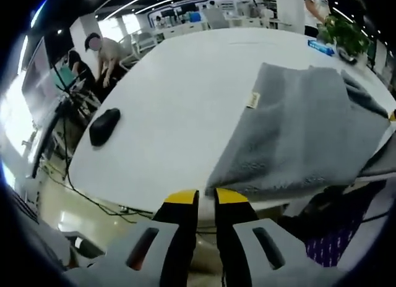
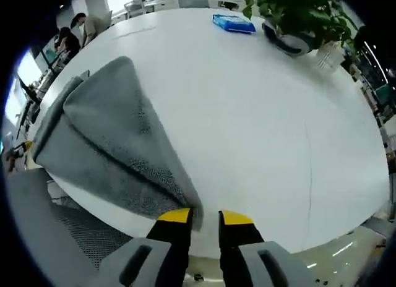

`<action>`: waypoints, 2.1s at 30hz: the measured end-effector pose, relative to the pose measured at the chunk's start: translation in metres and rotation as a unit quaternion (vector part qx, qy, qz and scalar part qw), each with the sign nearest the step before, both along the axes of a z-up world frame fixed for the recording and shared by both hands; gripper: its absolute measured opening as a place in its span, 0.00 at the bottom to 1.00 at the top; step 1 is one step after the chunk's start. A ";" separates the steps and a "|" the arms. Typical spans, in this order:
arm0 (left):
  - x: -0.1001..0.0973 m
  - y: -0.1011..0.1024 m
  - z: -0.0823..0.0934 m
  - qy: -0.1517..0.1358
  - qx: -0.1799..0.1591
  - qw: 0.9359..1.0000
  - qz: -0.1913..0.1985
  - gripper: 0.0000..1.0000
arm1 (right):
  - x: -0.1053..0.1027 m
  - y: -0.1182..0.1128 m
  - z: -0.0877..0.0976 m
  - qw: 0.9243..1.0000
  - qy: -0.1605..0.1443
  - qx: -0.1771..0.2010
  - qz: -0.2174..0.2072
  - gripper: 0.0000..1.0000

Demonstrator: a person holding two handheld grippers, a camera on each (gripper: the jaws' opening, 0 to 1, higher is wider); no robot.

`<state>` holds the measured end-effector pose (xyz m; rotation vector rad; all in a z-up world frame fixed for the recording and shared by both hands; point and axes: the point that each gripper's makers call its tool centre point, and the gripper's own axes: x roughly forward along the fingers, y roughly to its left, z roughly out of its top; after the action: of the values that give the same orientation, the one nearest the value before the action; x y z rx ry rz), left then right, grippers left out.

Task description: Open the folded towel by lifting each exposed corner and separating the folded layers until the towel lies flat within the target outline without major curled edges

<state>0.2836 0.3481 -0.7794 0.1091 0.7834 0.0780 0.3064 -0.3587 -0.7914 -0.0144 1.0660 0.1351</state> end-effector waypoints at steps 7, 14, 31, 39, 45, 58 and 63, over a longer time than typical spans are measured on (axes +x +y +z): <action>0.032 -0.006 0.037 -0.049 -0.016 0.999 -0.017 0.11 | 0.056 0.008 0.034 0.994 -0.109 -0.018 0.026 0.11; 0.109 -0.062 0.041 -0.059 -0.019 0.992 -0.110 0.13 | 0.121 0.078 0.072 0.979 -0.180 0.024 0.096 0.11; 0.215 -0.178 -0.005 -0.014 -0.031 0.968 -0.250 0.13 | 0.191 0.166 0.033 0.966 -0.153 0.100 0.181 0.15; 0.230 -0.190 -0.026 0.013 -0.005 0.962 -0.274 0.13 | 0.203 0.185 0.009 0.962 -0.107 0.088 0.236 0.13; 0.233 -0.193 -0.033 0.024 0.022 0.955 -0.294 0.09 | 0.203 0.186 -0.009 0.962 -0.067 0.061 0.257 0.10; 0.235 -0.189 -0.033 0.007 0.104 0.935 -0.339 0.00 | 0.200 0.173 -0.025 0.958 -0.057 -0.023 0.279 0.00; 0.238 -0.185 -0.032 0.007 0.102 0.939 -0.329 0.00 | 0.203 0.175 -0.028 0.940 -0.081 -0.074 0.324 0.00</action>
<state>0.5212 0.1635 -0.8119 0.5638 0.7179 -0.4801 0.5096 -0.1839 -0.8193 -0.5090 0.8715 0.6376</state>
